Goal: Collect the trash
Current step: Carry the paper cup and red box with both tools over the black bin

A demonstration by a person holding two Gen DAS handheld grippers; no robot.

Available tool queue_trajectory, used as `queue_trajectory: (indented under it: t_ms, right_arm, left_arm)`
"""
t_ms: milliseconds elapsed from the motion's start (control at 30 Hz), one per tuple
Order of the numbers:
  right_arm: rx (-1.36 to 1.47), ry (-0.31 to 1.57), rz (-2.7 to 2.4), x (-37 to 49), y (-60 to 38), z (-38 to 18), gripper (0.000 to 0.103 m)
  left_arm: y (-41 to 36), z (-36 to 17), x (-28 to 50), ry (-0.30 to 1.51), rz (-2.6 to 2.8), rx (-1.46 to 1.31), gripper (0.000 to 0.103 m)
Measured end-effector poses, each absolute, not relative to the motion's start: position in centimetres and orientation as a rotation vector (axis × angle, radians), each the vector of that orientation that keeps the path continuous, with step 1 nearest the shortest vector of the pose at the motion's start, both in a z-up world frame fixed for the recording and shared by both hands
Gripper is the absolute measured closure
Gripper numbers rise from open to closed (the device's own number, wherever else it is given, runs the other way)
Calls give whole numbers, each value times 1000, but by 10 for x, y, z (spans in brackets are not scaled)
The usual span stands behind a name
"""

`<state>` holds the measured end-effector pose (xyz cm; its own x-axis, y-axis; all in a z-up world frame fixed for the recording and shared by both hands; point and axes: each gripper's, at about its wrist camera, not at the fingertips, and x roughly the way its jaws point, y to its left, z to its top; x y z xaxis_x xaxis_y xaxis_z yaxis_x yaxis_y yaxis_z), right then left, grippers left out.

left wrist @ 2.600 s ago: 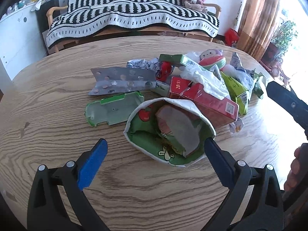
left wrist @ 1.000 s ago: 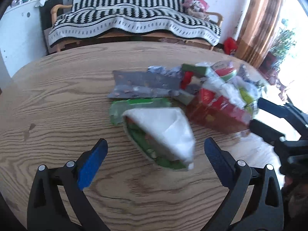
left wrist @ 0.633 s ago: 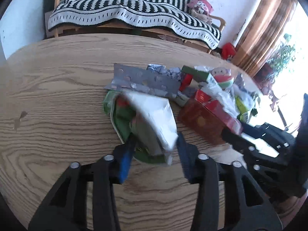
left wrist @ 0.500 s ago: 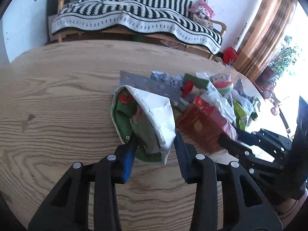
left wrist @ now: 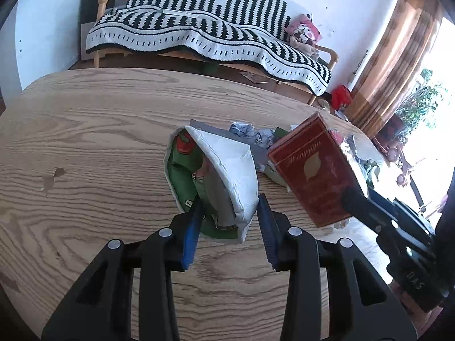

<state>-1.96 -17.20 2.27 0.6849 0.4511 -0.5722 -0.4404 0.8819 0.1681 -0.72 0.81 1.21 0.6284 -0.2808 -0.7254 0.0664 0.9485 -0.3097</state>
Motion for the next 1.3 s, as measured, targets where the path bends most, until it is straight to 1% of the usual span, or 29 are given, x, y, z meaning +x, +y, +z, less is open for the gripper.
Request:
queue_trajectory:
  t_ms: [100,1033,1100,1233,1300]
  right_arm:
    - [20,681,489,-14,-168,20,78]
    - [84,730,464,-11,-180,16,78]
    - [99,718,458,-10,-181,21,78]
    - [181,571,405,-34,-210,50,78]
    - [212,527,330,-51,-235,64,78]
  left_arm:
    - [6,10,-6,880,-208,-259,65]
    - [-1,6,-4,898,-238,-237,64]
    - [-2,10,-5,890,-246,-250,64]
    - [-12,24,-10,854,-240,-252,64]
    - [-25,39,-23,833,-263,-270,64]
